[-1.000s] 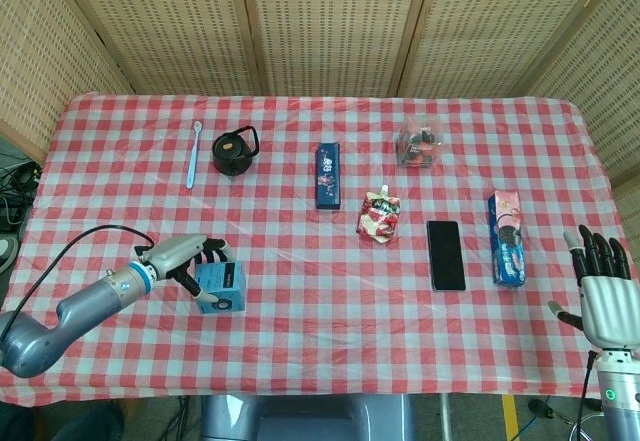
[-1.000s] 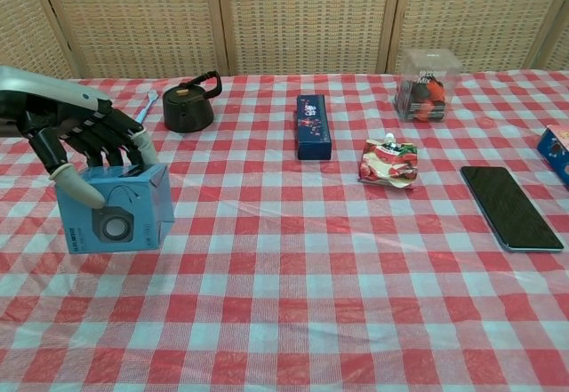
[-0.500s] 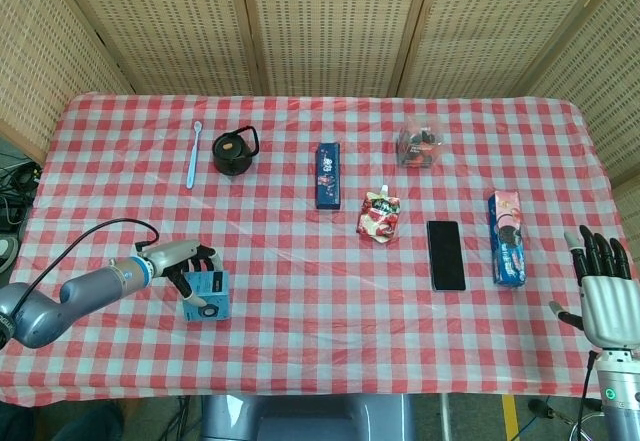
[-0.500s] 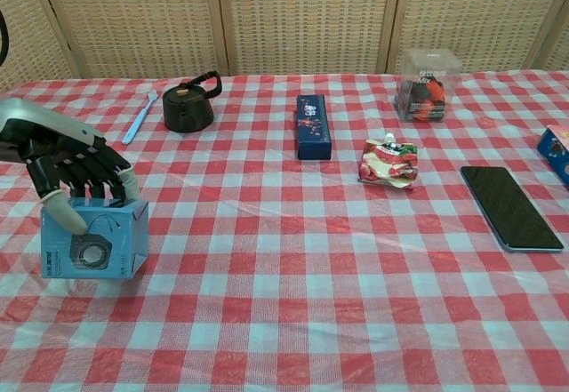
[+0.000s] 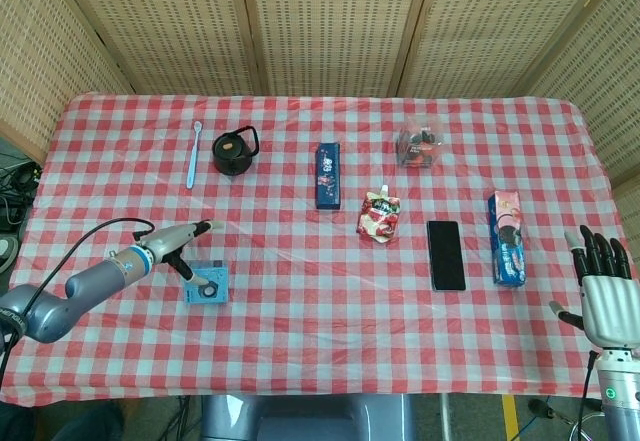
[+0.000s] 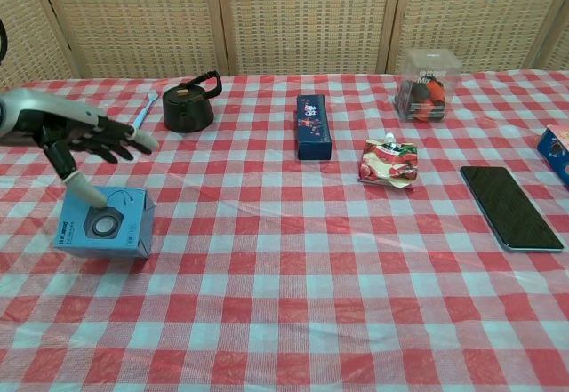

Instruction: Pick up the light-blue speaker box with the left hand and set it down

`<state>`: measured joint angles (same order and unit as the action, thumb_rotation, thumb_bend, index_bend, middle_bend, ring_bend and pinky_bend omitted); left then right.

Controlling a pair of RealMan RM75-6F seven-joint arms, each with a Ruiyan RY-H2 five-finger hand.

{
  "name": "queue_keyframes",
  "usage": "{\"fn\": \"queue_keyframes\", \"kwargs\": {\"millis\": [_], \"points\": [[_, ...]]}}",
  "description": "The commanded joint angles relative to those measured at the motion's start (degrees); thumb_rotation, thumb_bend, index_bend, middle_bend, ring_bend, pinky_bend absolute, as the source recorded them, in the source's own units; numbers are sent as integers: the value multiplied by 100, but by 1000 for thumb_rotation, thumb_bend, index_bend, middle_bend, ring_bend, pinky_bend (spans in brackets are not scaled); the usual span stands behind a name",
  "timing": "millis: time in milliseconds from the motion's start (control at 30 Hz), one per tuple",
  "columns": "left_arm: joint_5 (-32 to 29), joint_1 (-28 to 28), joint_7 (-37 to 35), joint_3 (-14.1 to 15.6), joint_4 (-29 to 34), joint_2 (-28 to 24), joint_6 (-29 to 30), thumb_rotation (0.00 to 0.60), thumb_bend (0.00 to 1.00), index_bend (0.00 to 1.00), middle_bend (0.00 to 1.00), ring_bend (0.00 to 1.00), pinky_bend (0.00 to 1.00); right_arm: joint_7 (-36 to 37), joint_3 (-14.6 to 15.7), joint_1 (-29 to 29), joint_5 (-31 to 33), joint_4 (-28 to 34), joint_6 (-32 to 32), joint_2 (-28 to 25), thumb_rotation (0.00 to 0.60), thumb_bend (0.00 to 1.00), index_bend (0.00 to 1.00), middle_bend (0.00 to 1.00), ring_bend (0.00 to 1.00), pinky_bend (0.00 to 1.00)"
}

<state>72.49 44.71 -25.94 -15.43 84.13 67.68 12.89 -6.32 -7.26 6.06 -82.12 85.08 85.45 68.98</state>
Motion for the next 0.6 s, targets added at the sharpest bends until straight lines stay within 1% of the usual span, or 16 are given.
{"fn": "queue_keyframes", "kwargs": {"millis": [33, 100, 167, 267, 367, 467, 600], "points": [[308, -443, 188, -59, 185, 34, 1292, 600, 0, 0, 0, 0, 0, 3, 3, 0, -4, 13, 0, -7, 600, 0, 0, 0, 0, 0], [452, -481, 304, 24, 276, -59, 1438, 600, 0, 0, 0, 0, 0, 1, 6, -2, -9, 21, 4, -12, 600, 0, 0, 0, 0, 0], [653, -504, 616, 205, 450, -230, 1554, 600, 0, 0, 0, 0, 0, 13, 8, -5, -16, 35, 11, -18, 600, 0, 0, 0, 0, 0], [930, -635, 1415, 536, 701, -346, 1931, 600, 0, 0, 0, 0, 0, 32, 8, -11, -25, 52, 26, -33, 600, 0, 0, 0, 0, 0], [864, -824, 2228, 756, 828, -230, 2368, 600, 0, 0, 0, 0, 0, 53, 8, -16, -26, 59, 33, -43, 600, 0, 0, 0, 0, 0], [719, -991, 3177, 913, 785, 52, 2838, 600, 0, 0, 0, 0, 0, 60, 13, -12, -28, 54, 21, -46, 600, 0, 0, 0, 0, 0], [513, -1095, 3787, 979, 735, 331, 3162, 600, 0, 0, 0, 0, 12, 65, 20, -15, -34, 50, 22, -45, 600, 0, 0, 0, 0, 0]]}}
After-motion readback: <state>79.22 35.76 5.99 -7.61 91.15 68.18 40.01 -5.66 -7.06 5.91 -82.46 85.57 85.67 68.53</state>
